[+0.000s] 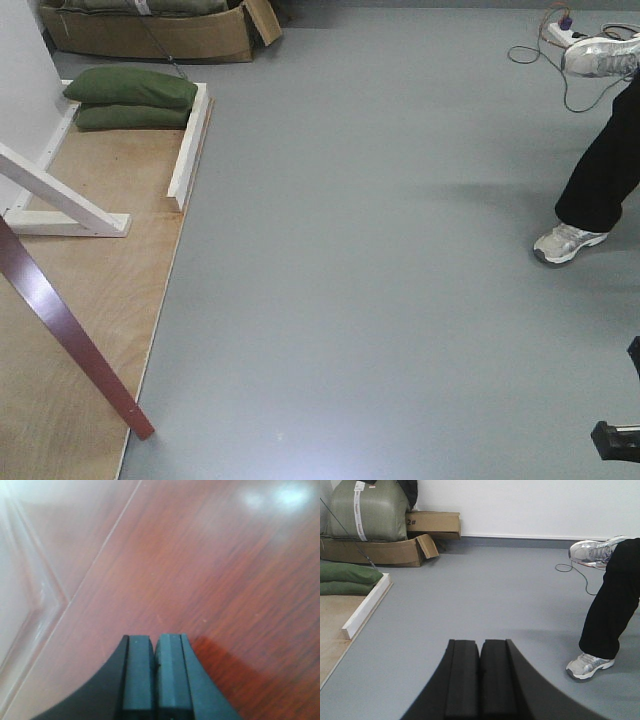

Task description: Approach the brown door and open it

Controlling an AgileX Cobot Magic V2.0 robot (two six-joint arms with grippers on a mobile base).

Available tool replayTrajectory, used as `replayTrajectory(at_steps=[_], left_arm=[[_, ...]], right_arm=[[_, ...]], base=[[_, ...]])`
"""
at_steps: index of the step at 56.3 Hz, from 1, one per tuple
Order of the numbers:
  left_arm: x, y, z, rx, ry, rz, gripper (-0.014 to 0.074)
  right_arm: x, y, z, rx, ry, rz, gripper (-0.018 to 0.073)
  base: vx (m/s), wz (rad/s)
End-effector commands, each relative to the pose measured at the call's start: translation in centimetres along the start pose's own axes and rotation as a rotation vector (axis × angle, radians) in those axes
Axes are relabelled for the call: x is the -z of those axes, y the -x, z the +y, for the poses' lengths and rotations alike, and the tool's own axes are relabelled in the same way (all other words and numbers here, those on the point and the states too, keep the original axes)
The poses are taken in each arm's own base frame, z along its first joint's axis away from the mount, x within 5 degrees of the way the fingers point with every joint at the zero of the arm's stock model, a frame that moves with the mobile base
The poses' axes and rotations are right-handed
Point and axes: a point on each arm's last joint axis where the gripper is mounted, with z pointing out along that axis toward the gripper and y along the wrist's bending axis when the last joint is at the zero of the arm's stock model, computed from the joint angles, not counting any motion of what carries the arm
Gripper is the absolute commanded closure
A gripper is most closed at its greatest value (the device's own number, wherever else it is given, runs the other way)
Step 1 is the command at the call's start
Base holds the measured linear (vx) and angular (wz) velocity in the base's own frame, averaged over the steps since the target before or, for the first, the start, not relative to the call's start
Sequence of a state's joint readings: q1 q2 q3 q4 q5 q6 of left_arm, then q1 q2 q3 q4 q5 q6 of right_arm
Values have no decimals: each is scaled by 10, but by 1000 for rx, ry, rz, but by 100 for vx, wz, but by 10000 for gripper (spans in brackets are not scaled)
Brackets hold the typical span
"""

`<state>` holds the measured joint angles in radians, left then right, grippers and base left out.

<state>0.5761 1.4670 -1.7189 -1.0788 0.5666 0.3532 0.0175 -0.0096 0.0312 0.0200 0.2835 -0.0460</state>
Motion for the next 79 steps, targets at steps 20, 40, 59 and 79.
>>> replayTrajectory(at_steps=[20, 40, 59, 79], left_arm=[[-20, -26, -45, 52, -170, 77, 600], [-40, -51, -53, 80, -210, 161, 600], [-40, -52, -52, 79, -208, 165, 600], [-40, -52, -52, 79, -208, 165, 600]], right_arm=[[1, 7, -1, 12, -7, -91, 559], [1, 7, -1, 12, -7, -91, 559], [1, 7, -1, 12, -7, -91, 559], [1, 7, -1, 12, -7, -91, 559]], base=[[0, 0], [0, 0], [0, 0], [0, 0]])
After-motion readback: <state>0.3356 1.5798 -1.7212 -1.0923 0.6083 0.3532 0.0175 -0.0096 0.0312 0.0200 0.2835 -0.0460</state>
